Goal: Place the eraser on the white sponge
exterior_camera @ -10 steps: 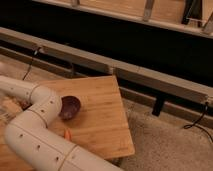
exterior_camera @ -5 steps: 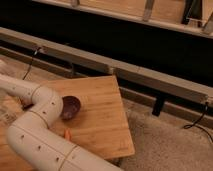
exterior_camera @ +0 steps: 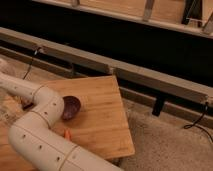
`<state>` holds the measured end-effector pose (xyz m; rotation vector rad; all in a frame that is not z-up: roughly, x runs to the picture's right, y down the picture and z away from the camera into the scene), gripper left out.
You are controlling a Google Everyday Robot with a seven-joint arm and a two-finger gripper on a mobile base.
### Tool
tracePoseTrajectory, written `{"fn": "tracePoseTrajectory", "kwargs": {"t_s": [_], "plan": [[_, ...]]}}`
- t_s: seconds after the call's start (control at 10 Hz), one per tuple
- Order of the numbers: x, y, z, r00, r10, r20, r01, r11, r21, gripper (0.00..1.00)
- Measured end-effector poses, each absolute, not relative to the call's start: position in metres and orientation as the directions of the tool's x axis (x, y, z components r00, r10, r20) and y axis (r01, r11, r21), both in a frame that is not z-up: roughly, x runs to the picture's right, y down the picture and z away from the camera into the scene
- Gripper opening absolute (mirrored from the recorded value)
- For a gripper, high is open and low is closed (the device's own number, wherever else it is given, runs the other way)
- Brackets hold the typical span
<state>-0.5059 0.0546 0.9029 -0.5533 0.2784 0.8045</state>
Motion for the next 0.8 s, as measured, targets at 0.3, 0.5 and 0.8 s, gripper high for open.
{"fn": "tracePoseTrajectory", "kwargs": {"t_s": [0.3,0.5,0.8], "plan": [[-0.511,0.056,0.903,0.682,0.597,-0.423,-0.731,0.564,-0.383,0.80],[-0.512,0.054,0.898,0.681,0.598,-0.423,-0.732,0.560,-0.387,0.80],[-0.495,0.021,0.870,0.613,0.641,-0.461,-0.789,0.518,-0.329,0.80]]}}
